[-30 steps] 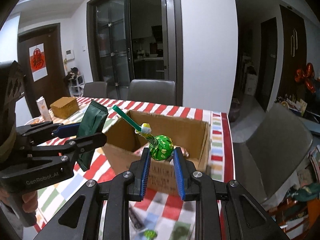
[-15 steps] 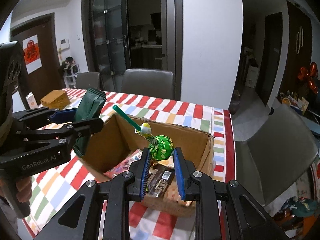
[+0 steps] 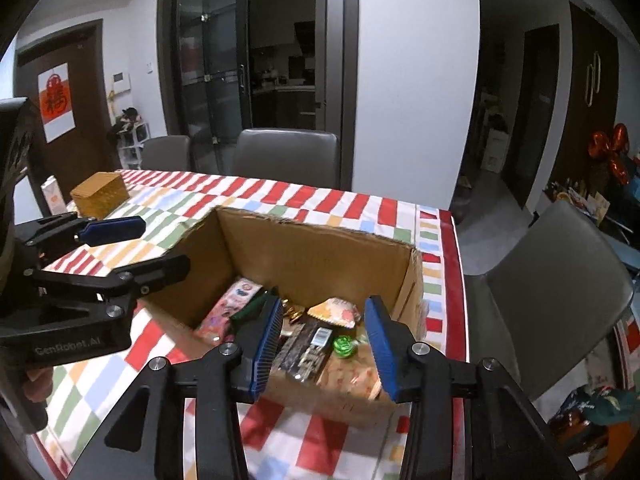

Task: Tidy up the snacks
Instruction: 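Move both tools back toward the white roll and last lollipop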

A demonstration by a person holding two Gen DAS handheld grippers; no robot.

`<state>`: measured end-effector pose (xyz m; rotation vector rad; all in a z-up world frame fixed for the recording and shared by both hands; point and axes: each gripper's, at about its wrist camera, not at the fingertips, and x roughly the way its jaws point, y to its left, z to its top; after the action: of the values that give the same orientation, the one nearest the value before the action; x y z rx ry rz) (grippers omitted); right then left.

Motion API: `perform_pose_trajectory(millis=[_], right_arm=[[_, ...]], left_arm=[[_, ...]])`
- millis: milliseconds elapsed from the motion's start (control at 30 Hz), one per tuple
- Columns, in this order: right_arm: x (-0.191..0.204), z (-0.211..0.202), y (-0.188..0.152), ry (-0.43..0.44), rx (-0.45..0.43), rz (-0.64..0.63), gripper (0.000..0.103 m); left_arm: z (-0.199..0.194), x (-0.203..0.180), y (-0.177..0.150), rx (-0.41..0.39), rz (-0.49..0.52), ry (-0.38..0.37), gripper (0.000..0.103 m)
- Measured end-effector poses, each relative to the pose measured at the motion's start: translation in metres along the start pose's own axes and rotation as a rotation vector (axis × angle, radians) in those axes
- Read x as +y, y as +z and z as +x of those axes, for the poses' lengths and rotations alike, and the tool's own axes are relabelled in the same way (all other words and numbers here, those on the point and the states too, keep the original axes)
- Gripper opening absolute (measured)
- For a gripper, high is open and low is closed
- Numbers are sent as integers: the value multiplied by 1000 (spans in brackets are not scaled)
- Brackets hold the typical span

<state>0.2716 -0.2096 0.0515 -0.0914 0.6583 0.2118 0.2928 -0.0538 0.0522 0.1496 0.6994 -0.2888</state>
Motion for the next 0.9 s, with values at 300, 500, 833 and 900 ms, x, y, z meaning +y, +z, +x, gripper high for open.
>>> perform_pose_trajectory(millis=[300, 500, 833, 900], right_arm=[[13, -38, -38, 25, -12, -9, 44], [18, -49, -66, 44, 23, 10, 44], [20, -37, -117, 79, 145, 51, 44], [20, -32, -126, 87, 171, 55, 44]], left_arm=[[-29, -22, -44, 18, 28, 8, 68], [-39, -31, -71, 47, -1, -12, 68], [-25, -43, -110, 143, -19, -37, 68], [-19, -45, -116, 165, -22, -37, 68]])
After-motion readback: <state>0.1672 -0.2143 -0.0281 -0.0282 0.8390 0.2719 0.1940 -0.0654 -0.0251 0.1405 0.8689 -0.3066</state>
